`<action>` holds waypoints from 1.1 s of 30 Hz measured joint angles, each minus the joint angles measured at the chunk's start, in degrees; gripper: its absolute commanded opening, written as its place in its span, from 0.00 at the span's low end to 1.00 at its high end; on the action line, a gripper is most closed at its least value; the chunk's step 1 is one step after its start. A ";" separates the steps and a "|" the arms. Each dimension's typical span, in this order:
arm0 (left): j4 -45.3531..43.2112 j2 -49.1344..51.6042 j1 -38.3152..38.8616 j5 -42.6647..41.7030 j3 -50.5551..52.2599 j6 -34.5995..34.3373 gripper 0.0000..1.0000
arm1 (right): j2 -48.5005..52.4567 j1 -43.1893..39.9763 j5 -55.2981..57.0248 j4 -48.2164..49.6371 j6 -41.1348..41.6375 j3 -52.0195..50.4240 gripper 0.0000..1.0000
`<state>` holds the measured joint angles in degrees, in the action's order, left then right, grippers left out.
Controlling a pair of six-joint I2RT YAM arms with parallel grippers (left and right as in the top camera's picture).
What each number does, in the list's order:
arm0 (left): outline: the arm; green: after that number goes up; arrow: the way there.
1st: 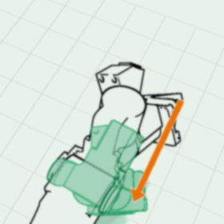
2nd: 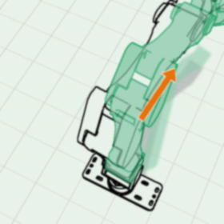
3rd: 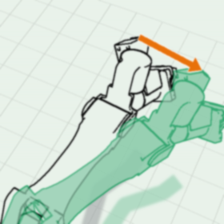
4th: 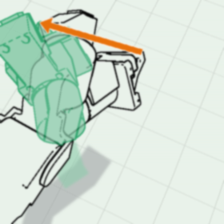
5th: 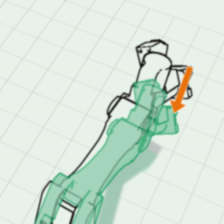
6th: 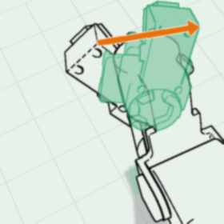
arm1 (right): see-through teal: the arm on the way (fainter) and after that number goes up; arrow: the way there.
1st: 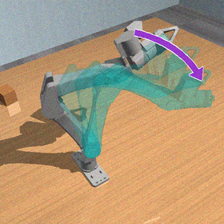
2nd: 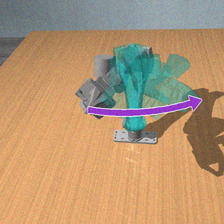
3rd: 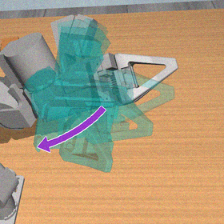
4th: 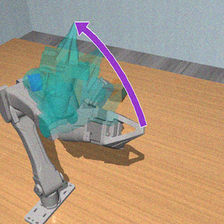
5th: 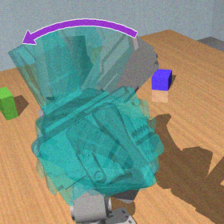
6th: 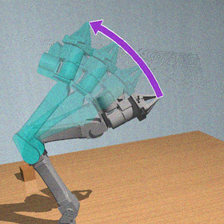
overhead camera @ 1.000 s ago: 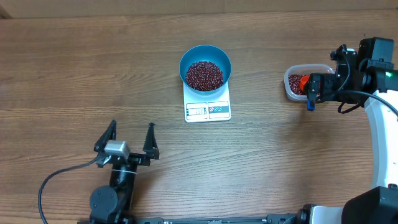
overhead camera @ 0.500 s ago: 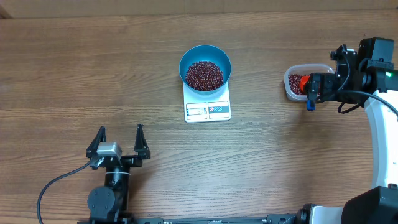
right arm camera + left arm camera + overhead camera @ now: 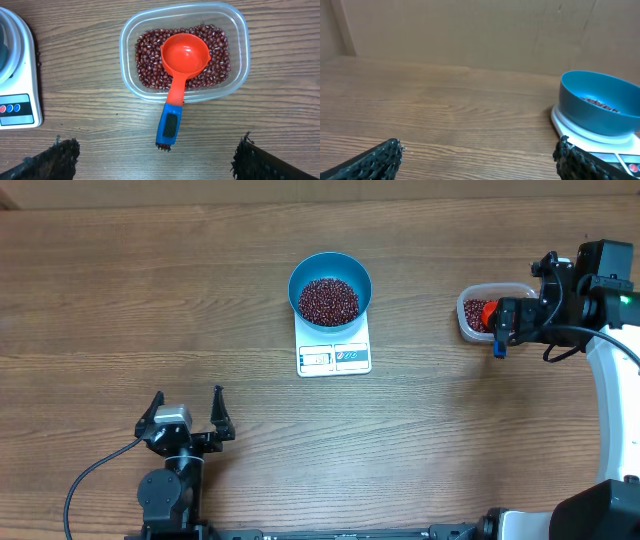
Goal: Scoop item into bowl and weigh 150g on scale
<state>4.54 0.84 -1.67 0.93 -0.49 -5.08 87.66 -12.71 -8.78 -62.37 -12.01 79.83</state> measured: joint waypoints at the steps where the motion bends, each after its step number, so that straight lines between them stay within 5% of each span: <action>1: 0.00 0.00 -0.13 -0.11 0.00 0.83 1.00 | 0.00 0.00 0.00 0.00 0.00 0.00 1.00; 33: -0.02 0.00 -0.26 -0.35 0.00 4.07 1.00 | 0.00 0.00 0.00 0.00 0.02 0.00 1.00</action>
<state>4.51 0.84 -1.93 0.58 -0.49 -1.02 87.66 -12.71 -8.78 -62.37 -11.99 79.83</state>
